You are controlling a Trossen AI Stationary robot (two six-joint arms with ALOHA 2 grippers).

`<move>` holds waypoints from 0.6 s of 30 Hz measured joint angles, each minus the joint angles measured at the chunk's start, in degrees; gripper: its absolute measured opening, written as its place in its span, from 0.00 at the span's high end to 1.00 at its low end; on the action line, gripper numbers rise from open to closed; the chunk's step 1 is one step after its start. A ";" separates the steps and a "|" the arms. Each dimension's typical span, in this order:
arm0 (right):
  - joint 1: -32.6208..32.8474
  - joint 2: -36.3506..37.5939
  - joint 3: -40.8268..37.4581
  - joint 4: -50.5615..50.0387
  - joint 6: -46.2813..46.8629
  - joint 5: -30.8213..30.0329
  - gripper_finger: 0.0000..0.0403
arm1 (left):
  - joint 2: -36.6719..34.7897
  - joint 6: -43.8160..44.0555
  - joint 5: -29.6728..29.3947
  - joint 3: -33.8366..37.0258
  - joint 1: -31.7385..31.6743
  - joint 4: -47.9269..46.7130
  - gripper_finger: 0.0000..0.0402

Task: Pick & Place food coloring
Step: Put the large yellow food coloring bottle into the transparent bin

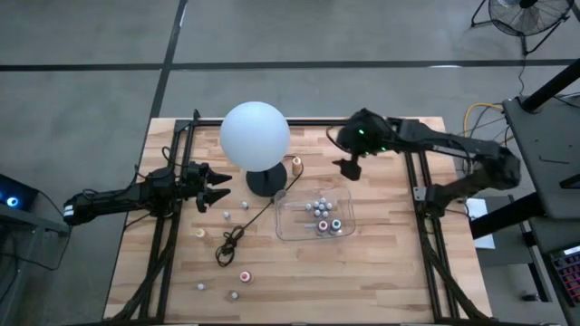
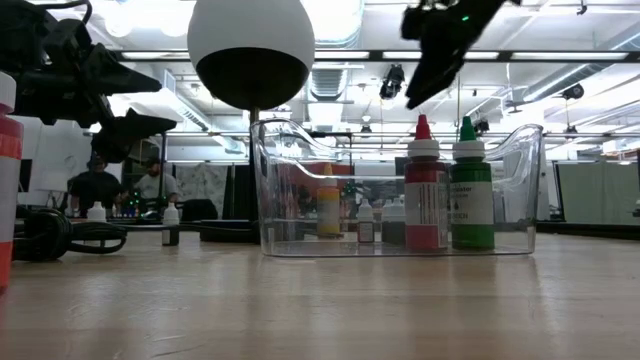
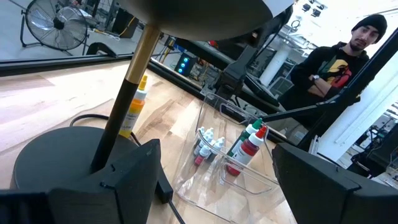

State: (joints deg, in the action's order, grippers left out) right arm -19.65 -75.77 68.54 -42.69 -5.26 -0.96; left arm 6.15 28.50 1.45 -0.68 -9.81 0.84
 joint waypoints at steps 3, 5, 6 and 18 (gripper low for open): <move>-1.62 -3.97 2.34 1.68 -1.90 2.26 0.10 | 0.00 -0.01 0.00 0.01 0.00 0.00 0.30; -2.58 -6.47 4.03 2.73 -2.78 3.73 0.10 | 0.00 0.01 0.00 -0.01 0.01 0.00 0.30; -3.07 -7.71 4.96 2.94 -3.16 4.40 0.10 | -0.01 -0.01 0.00 -0.01 0.00 0.00 0.30; -6.06 -23.10 15.73 2.96 -8.50 10.32 0.10 | 0.00 0.01 0.00 -0.01 0.01 0.00 0.30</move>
State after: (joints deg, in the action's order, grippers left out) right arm -25.71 -98.88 84.28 -39.73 -13.75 9.36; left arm 6.15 28.51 1.45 -0.68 -9.80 0.84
